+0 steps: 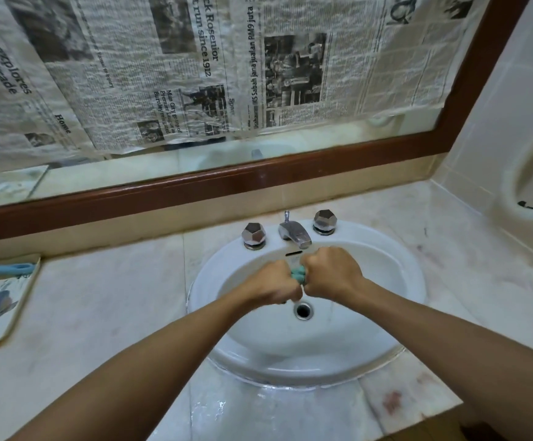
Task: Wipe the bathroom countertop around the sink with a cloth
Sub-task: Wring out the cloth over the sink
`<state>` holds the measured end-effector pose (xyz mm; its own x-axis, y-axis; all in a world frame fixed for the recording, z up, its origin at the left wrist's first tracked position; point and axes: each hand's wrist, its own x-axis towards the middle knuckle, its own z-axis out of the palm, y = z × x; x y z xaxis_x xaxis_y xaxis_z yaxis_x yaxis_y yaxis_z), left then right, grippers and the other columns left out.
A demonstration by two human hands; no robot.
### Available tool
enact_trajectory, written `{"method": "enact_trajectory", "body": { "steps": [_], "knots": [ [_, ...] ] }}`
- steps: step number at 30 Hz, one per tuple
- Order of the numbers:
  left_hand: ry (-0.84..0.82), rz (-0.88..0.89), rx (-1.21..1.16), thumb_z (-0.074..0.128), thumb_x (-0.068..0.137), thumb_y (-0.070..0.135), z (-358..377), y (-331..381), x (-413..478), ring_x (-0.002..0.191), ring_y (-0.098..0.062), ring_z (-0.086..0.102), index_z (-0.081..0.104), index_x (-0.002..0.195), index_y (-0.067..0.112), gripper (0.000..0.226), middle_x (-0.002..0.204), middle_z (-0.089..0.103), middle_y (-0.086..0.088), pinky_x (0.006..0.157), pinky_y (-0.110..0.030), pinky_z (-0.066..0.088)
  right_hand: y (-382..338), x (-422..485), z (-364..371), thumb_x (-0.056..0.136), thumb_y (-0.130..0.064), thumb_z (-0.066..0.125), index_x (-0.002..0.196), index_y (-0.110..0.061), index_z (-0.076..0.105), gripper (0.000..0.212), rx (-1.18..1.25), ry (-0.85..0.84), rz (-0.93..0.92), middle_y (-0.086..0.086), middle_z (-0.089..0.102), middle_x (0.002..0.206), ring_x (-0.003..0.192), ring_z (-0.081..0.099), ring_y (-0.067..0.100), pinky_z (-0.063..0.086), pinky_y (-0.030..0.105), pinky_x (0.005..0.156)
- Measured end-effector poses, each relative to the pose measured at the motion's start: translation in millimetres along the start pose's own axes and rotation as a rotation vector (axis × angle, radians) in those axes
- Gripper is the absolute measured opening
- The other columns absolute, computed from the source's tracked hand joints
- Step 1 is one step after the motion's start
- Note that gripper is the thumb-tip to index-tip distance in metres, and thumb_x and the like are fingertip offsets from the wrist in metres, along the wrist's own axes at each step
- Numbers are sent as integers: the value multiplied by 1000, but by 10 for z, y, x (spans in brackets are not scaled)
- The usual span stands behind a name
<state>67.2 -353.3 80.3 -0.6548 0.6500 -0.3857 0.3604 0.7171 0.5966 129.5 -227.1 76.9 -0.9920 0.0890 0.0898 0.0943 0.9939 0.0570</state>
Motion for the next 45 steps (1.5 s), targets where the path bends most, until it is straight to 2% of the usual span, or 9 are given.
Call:
{"method": "enact_trajectory", "body": {
  "steps": [4,11,18,27,30,34,40,42,45],
  "knots": [
    [-217,-182,-472,59,69,2,132,-38,-34,38,-14,25,38,47,18,34,46,34,-4,45,-21,16,42,46,29,23,-32,80,43,-18,50,39,-62,12,-71,1,45,34,26,35,24,6,16,44],
    [-552,-291,-831,41,82,10,267,-66,-79,28,-5,17,31,37,22,48,34,26,8,41,-20,3,71,5,5,26,-34,77,43,-18,51,35,-75,19,-145,-1,47,35,26,41,23,18,17,41],
    [-581,-334,-932,41,83,10,218,33,-115,27,-4,16,32,44,23,43,35,25,9,34,-16,5,160,51,4,38,-37,74,47,-19,53,29,-129,73,-196,-2,52,40,30,45,23,20,18,43],
    [-100,-143,-406,66,73,15,469,-25,-113,42,-14,39,51,64,12,17,53,48,-2,43,-22,30,138,-111,164,29,-31,75,48,-22,35,46,-104,42,-118,0,48,38,34,22,23,2,14,47],
    [65,-33,54,61,78,28,588,-130,-140,63,-23,59,63,80,11,17,69,62,-3,58,-31,48,93,-257,275,61,-23,65,66,-19,49,17,-51,-19,-77,8,62,65,52,41,28,21,21,46],
    [170,87,456,53,86,29,759,-336,-245,82,-32,58,60,104,12,26,97,64,-13,64,-30,35,-85,-536,404,67,-19,56,64,-18,44,12,107,-170,109,0,48,65,62,47,25,34,25,55],
    [509,343,723,66,62,27,922,-594,-356,89,-26,60,51,116,19,57,107,62,-4,70,-37,46,-87,-636,271,70,-13,77,66,-17,42,36,1104,-666,542,-4,37,44,35,30,11,22,17,41],
    [629,427,750,69,62,25,938,-588,-383,96,-26,57,52,124,15,65,116,61,-7,77,-39,48,-7,-627,176,72,-12,74,66,-19,36,39,1193,-790,523,-2,29,42,38,21,14,18,18,45],
    [668,460,706,76,59,28,900,-521,-373,60,-21,59,65,98,15,43,77,65,-2,51,-26,40,41,-598,133,71,-9,70,62,-21,32,41,1196,-885,456,-1,23,46,42,17,13,14,21,48]
  ]
}}
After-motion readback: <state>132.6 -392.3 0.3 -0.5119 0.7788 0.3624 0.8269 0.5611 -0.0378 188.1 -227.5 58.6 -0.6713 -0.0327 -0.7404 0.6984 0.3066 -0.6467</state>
